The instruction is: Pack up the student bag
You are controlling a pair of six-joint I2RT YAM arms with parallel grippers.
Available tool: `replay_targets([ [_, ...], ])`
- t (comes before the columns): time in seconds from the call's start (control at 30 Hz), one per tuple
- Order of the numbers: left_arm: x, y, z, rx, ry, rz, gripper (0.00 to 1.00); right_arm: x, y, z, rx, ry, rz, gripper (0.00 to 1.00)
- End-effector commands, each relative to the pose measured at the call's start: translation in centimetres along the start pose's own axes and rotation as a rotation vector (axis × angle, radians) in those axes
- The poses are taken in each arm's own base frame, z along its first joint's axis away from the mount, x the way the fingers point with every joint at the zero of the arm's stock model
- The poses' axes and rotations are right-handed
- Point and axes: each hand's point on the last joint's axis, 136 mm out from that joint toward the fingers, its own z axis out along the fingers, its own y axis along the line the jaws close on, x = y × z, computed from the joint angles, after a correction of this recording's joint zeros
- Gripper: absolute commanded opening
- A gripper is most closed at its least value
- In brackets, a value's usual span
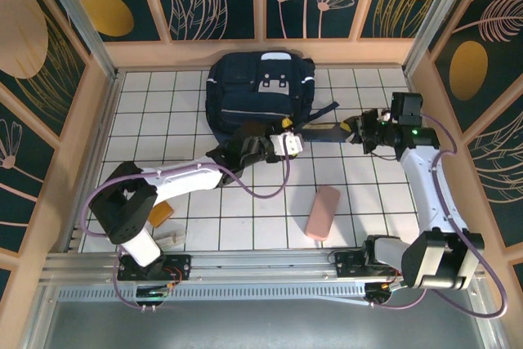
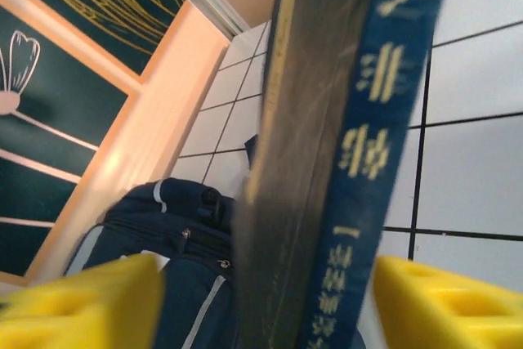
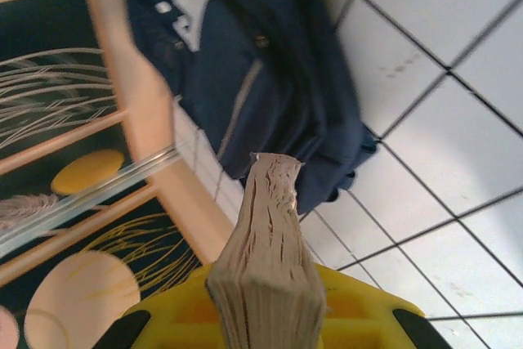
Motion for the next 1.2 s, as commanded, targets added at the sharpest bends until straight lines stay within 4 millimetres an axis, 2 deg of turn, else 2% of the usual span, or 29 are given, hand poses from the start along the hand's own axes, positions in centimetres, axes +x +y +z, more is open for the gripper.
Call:
replay_targets([
  [0.0,-5.4,2.3,-2.0,0.061,-0.085,-0.41,0.92,1.2,6.4,-2.5,-0.281,-0.037,-0.252,0.0],
  [0.07,-6.9,1.2,-2.5,0.188,-0.063,-0.612,0.99,1.1,9.3,-4.7,-0.425,-0.129,-0.355,0.0],
  [0.13,-9.1,0.2,-3.5,0.317,-0.081,-0.795,0.99,1.1,11.9,-7.7,-0.565,-0.249,-0.467,0.0],
  [0.2,-11.5,0.4,-4.8,0.392,-0.161,-0.96,0.99,1.4,14.0,-10.6,-0.672,-0.365,-0.575,0.0],
  [0.3,-13.6,2.5,-6.2,0.381,-0.252,-1.188,0.99,2.4,16.0,-14.4,-0.764,-0.527,-0.729,0.0],
  [0.43,-13.5,5.5,-6.2,0.241,-0.251,-1.381,0.99,4.1,17.5,-18.1,-0.896,-0.661,-0.863,0.0],
  [0.47,-14.1,5.9,-6.2,0.256,-0.28,-1.406,0.99,4.6,17.5,-18.6,-0.948,-0.668,-0.882,0.0],
  [0.53,-16.6,6.0,-6.9,0.37,-0.386,-1.406,0.99,5.8,17.7,-19.1,-1.046,-0.636,-0.904,0.0],
  [0.67,-20.5,6.5,-8.2,0.559,-0.564,-1.425,0.98,8.0,18.3,-18.3,-1.143,-0.476,-0.932,0.0],
  [0.77,-22.0,7.2,-8.4,0.601,-0.596,-1.426,0.97,9.0,18.3,-18.0,-1.185,-0.412,-0.934,0.0],
  [0.9,-23.4,8.5,-9.8,0.593,-0.687,-1.397,0.94,9.7,17.8,-17.6,-1.203,-0.372,-0.919,0.0],
  [0.93,-23.4,8.9,-10.0,0.57,-0.702,-1.401,0.91,9.9,17.6,-17.4,-1.209,-0.36,-0.912,0.0],
  [1.0,-23.3,10.0,-10.4,0.506,-0.736,-1.404,0.75,10.5,17.2,-17.0,-1.225,-0.324,-0.9,0.0],
  [1.03,-23.1,10.5,-10.4,0.47,-0.744,-1.414,0.66,10.6,17.0,-16.8,-1.229,-0.313,-0.896,0.0],
  [1.1,-22.5,11.7,-10.2,0.383,-0.743,-1.457,0.37,11.1,16.7,-16.3,-1.229,-0.288,-0.89,0.02],
  [1.17,-22.0,12.6,-10.3,0.319,-0.746,-1.496,0.2,11.4,16.5,-15.7,-1.215,-0.272,-0.889,0.07],
])
